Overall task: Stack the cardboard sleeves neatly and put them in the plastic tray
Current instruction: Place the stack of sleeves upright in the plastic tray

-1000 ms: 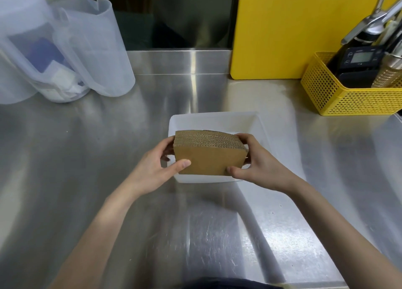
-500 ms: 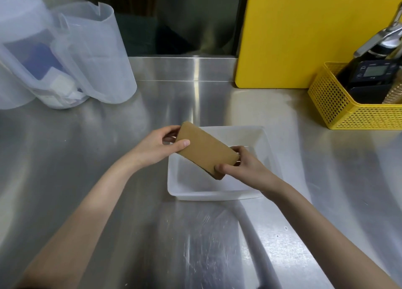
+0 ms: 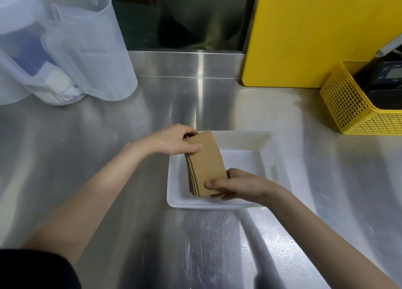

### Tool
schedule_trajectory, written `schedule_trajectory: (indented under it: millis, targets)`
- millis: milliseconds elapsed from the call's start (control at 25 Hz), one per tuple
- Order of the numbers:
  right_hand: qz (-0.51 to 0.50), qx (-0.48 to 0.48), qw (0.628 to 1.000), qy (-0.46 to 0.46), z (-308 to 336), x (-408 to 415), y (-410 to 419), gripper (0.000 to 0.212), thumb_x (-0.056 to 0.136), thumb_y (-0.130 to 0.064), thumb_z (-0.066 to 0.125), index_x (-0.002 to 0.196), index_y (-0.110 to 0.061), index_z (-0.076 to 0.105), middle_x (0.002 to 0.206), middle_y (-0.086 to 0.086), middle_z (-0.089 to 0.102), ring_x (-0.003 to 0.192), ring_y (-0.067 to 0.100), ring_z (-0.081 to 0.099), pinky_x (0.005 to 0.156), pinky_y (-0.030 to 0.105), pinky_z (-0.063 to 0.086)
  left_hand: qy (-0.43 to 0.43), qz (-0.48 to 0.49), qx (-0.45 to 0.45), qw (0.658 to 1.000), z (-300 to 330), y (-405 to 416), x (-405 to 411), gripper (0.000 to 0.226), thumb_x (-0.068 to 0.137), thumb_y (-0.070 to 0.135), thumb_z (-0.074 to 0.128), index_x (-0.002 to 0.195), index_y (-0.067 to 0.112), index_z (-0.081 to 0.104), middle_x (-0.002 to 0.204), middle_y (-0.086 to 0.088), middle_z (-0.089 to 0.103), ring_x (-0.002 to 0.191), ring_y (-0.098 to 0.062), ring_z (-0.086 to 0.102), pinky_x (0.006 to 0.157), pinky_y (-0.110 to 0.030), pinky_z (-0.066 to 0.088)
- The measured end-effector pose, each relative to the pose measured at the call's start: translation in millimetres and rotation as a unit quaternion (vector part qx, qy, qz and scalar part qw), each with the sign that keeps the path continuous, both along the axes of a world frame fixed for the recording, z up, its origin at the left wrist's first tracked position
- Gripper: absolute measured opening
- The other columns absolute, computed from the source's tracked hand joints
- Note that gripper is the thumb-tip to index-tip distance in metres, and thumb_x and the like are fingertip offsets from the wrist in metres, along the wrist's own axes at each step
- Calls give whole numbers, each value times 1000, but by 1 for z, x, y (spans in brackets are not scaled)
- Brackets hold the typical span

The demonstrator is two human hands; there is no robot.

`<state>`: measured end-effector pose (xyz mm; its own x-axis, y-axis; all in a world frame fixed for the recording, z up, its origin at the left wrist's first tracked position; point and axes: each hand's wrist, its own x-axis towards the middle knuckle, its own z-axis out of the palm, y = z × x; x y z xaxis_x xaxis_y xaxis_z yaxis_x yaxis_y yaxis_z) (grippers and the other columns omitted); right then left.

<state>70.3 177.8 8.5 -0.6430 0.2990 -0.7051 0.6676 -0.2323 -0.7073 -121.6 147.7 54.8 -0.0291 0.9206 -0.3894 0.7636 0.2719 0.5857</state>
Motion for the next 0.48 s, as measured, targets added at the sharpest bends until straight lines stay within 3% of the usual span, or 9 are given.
schedule_trajectory:
  millis: [120,200,280,480]
  targets:
    - [4,-22,1000,-14,-4,-5,2,24,82,-32,59,96,-13,56,97,6,56,87,13,59,72,20,43,29,-28,-29,999,-4,7,-1,41,85,32,51,121,14,52,121,-5,61,110,-22,55,96,-35,44]
    - [22,-32,999,-21,-6,-8,4,28,79,-36,60,97,-14,56,94,6,52,84,12,59,63,18,40,45,-53,-45,997,-7,10,-1,37,86,31,48,118,14,54,112,-6,64,104,-24,56,90,-33,45]
    - [25,-47,998,-28,-9,-11,5,30,79,-36,59,100,-15,55,94,7,51,86,14,57,62,18,37,78,-73,-54,993,-13,12,0,35,87,30,44,116,13,53,100,-6,62,98,-25,55,83,-30,40]
    - [28,-83,996,-31,-16,-19,4,35,70,-38,59,96,-17,47,93,11,44,88,20,40,62,22,30,156,-100,-29,982,-28,13,0,36,87,34,35,111,15,52,97,-6,65,92,-22,54,93,-31,22]
